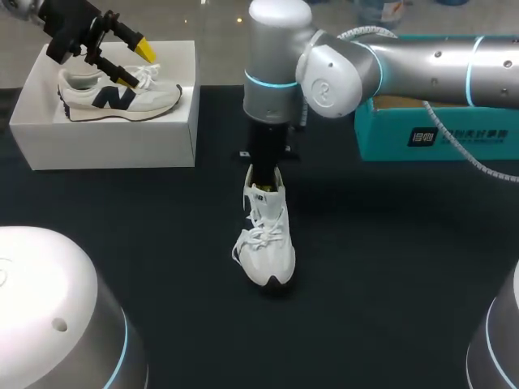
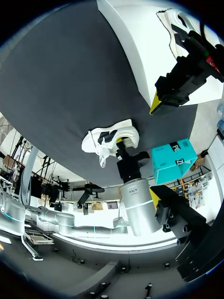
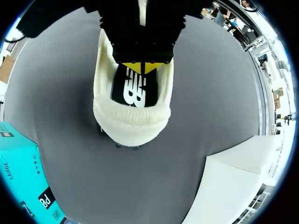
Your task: Take the shoe out of the shoebox, open the shoe tongue, remove and reinsert the insole, then place the shoe into the shoebox
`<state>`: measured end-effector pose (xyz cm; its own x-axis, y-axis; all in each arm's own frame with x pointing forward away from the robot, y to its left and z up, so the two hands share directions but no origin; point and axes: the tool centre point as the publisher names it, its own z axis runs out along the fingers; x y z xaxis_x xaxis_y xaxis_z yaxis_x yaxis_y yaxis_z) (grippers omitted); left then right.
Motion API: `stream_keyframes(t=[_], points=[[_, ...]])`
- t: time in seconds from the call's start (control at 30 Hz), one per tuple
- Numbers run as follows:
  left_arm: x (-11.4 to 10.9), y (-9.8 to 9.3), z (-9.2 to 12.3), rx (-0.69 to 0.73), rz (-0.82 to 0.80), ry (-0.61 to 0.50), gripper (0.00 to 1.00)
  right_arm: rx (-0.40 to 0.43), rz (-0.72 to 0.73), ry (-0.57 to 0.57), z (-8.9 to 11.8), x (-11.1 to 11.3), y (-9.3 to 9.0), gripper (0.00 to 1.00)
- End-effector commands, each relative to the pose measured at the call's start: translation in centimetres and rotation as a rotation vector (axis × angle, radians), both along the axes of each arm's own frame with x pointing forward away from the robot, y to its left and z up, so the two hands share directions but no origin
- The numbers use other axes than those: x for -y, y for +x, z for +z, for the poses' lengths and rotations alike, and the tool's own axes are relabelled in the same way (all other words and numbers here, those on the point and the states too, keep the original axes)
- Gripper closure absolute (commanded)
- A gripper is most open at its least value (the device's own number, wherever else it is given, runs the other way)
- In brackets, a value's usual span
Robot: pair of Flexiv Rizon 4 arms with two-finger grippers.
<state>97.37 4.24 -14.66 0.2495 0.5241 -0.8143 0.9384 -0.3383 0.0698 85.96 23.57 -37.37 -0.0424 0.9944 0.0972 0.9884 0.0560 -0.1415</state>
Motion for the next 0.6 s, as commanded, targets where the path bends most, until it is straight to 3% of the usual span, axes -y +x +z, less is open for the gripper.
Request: stream_keyframes(t=[0.03,0.23,0.4,0.6], points=[[-0.1,0.1,0.0,0.001,-0.002,0.002,0.00,-0.026,-0.004,0.006,-1.0,0.3,-0.2,1.00],[-0.1,0.1,0.0,0.001,-0.002,0.002,0.00,-0.107,0.003,0.019,-3.3,0.2,-0.5,1.00],[-0.1,0.1,0.0,0.001,-0.002,0.002,0.00,-0.114,0.002,0.026,-3.8,0.1,-0.7,1.00],[-0.1,0.1,0.0,0.001,-0.002,0.002,0.00,-0.087,-0.002,-0.004,-0.1,-0.5,-1.2,1.00]])
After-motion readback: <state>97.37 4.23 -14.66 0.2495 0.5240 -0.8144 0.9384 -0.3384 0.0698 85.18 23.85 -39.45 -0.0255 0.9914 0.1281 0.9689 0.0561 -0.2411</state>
